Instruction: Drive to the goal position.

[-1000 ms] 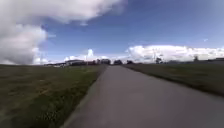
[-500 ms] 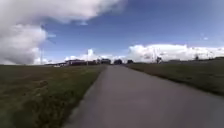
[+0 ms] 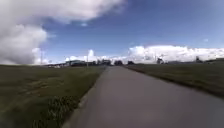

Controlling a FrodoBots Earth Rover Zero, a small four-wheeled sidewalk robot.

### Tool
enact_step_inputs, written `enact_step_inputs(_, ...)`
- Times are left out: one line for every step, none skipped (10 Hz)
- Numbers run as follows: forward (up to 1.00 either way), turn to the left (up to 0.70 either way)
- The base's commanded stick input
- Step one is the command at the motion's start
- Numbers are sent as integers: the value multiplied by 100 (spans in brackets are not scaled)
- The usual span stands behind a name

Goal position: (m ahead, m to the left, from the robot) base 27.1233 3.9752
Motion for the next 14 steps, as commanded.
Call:
enact_step_inputs(70,-17)
enact_step_inputs(70,0)
enact_step_inputs(70,0)
enact_step_inputs(70,0)
enact_step_inputs(70,0)
enact_step_inputs(70,0)
enact_step_inputs(70,0)
enact_step_inputs(70,0)
enact_step_inputs(70,0)
enact_step_inputs(70,0)
enact_step_inputs(70,0)
enact_step_inputs(70,0)
enact_step_inputs(70,0)
enact_step_inputs(70,0)
